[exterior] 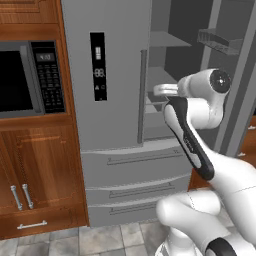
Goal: Take the lemon wedge from the fridge and place it on the plate with fish on the dining counter.
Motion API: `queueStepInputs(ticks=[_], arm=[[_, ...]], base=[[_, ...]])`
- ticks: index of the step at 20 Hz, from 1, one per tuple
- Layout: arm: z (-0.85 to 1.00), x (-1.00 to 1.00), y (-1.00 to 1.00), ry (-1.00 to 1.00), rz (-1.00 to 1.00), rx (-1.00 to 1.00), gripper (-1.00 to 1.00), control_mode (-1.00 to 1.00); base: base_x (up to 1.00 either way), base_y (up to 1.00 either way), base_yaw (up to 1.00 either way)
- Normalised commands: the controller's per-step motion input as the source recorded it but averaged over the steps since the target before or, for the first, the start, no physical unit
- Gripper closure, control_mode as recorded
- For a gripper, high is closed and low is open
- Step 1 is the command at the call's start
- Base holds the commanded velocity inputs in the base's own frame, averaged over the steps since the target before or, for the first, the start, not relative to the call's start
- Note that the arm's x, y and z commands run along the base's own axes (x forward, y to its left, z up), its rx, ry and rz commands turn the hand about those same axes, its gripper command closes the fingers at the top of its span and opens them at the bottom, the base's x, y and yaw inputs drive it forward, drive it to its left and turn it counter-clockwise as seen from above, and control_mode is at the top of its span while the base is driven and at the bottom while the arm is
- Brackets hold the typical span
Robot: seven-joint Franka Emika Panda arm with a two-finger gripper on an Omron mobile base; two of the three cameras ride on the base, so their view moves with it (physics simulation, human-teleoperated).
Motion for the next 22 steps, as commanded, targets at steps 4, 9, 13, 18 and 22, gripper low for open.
queueStepInputs(ticks=[4,9,13,18,22], arm=[[-0.03,0.19,0.2,0.0,-0.04,0.02,-1.0,-1.0],[0.0,0.66,0.05,0.02,-0.05,0.0,-1.0,-1.0],[0.0,0.73,0.0,0.06,0.0,0.0,-1.0,-1.0],[-0.13,0.65,0.0,0.17,0.09,-0.01,-1.0,-1.0],[-0.09,0.02,0.02,0.07,0.07,-0.04,-1.0,-1.0]], base=[[0.0,0.0,0.0],[0.0,0.0,0.0],[0.0,0.0,0.0],[0.0,0.0,0.0],[0.0,0.0,0.0]])
